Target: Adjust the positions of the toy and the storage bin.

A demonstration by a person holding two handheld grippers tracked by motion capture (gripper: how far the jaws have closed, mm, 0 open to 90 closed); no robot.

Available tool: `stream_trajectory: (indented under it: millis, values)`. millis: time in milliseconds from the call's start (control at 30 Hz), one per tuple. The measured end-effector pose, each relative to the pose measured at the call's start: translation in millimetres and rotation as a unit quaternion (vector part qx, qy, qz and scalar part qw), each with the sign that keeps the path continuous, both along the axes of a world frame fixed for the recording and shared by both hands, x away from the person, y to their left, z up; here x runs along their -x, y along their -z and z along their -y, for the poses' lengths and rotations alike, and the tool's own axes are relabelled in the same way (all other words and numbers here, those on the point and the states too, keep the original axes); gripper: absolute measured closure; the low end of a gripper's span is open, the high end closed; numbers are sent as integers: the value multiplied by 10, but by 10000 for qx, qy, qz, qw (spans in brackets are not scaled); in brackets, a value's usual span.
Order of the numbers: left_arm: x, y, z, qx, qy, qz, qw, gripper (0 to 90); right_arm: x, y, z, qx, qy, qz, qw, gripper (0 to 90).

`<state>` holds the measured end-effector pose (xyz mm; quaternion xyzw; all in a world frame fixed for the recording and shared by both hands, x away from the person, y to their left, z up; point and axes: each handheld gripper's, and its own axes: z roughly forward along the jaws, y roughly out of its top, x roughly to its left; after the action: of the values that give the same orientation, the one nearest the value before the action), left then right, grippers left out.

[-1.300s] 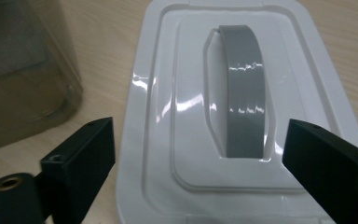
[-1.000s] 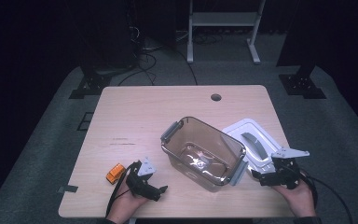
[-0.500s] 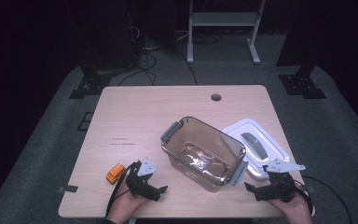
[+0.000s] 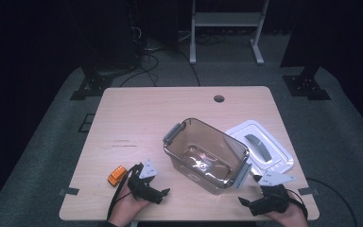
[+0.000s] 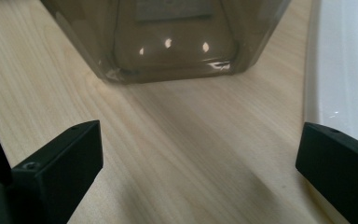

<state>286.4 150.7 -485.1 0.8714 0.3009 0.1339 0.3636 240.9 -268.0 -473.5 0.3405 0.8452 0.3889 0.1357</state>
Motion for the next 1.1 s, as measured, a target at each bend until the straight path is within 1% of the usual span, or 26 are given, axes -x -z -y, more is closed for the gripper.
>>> stream_trajectory:
  millis: [33, 167, 333, 433, 500, 533, 633, 767, 1000, 1100]
  values:
    - [0, 0, 0, 0, 1, 0, 10000, 0, -9, 31, -25, 49, -41, -44, 10000, 0]
    - [0, 0, -2, -2, 9, 0, 10000, 0, -30, 79, -55, 95, -77, -100, 9999, 0]
    - [0, -4, -13, 4, 12, -16, 10000, 0, -43, 137, -114, 241, -191, -189, 9993, 0]
    - [-2, -15, -18, 47, 0, -77, 10000, 0, -39, 152, -122, 293, -217, -96, 9993, 0]
    - [5, -28, -27, 103, 9, -64, 9999, 0, -38, 153, -123, 304, -209, -87, 9993, 0]
    - [11, -42, -32, 133, 6, -63, 9999, 0, -38, 154, -123, 305, -211, -85, 9993, 0]
    - [27, -94, -36, 93, 47, -51, 9999, 0, -41, 154, -117, 302, -233, -83, 9992, 0]
    - [38, -155, -66, 93, 25, -27, 10000, 0, -44, 154, -112, 304, -234, -88, 9992, 0]
    - [61, -293, -179, 164, -18, 2, 9999, 0, -44, 154, -111, 299, -235, -92, 9992, 0]
    - [60, -344, -230, 187, -31, -22, 9998, 0, -46, 155, -110, 303, -234, -84, 9992, 0]
